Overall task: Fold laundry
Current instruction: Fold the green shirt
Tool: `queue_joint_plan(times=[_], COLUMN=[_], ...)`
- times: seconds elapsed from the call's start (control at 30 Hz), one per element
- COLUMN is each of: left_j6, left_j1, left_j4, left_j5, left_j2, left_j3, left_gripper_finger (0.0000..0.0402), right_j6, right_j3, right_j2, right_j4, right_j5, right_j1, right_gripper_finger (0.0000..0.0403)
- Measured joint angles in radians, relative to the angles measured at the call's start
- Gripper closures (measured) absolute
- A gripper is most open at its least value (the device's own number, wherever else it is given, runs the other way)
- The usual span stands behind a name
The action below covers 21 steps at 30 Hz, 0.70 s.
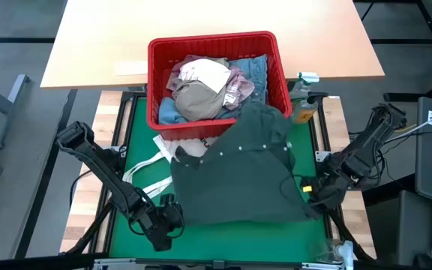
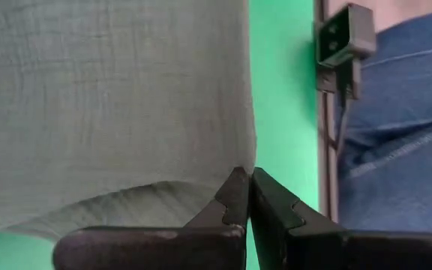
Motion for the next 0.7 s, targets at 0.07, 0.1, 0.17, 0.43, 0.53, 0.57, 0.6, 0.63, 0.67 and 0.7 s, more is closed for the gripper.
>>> queue_joint_plan(times=[0.07, 0.1, 0.17, 0.43, 0.53, 0.57, 0.6, 0.63, 0.67, 0.7], left_j6=[0.0, 0.0, -0.003, -0.025, -0.049, -0.053, -0.054, -0.054, -0.054, -0.054], left_j1=[0.0, 0.0, -0.002, -0.012, -0.022, -0.025, -0.03, -0.037, -0.042, -0.046], left_j4=[0.018, 0.028, 0.043, 0.06, 0.061, 0.062, 0.066, 0.073, 0.082, 0.088], left_j5=[0.022, 0.035, 0.057, 0.062, 0.083, 0.089, 0.091, 0.091, 0.091, 0.092], left_j2=[0.015, 0.022, 0.031, 0.035, 0.035, 0.035, 0.035, 0.035, 0.035, 0.035], left_j3=[0.0, 0.0, 0.0, 0.001, 0.001, 0.001, 0.001, 0.001, 0.001, 0.001], left_gripper_finger=[0.0401, 0.0401, 0.0401, 0.0392, 0.0391, 0.0391, 0.0392, 0.0394, 0.0395, 0.0396], right_j6=[0.002, 0.004, 0.035, 0.082, 0.082, 0.082, 0.082, 0.081, 0.081, 0.081], right_j3=[0.0, 0.0, 0.0, 0.0, 0.0, 0.0, 0.0, 0.0, 0.0, 0.0], right_j2=[0.013, 0.02, 0.035, 0.078, 0.091, 0.096, 0.1, 0.102, 0.104, 0.108], right_j4=[0.047, 0.072, 0.122, 0.175, 0.222, 0.24, 0.258, 0.275, 0.284, 0.29], right_j5=[-0.005, -0.019, -0.057, -0.119, -0.132, -0.14, -0.147, -0.151, -0.151, -0.151], right_j1=[0.022, 0.03, 0.045, 0.063, 0.063, 0.063, 0.063, 0.063, 0.063, 0.063], right_gripper_finger=[0.0398, 0.0398, 0.0398, 0.0398, 0.0398, 0.0398, 0.0398, 0.0398, 0.0398, 0.0398])
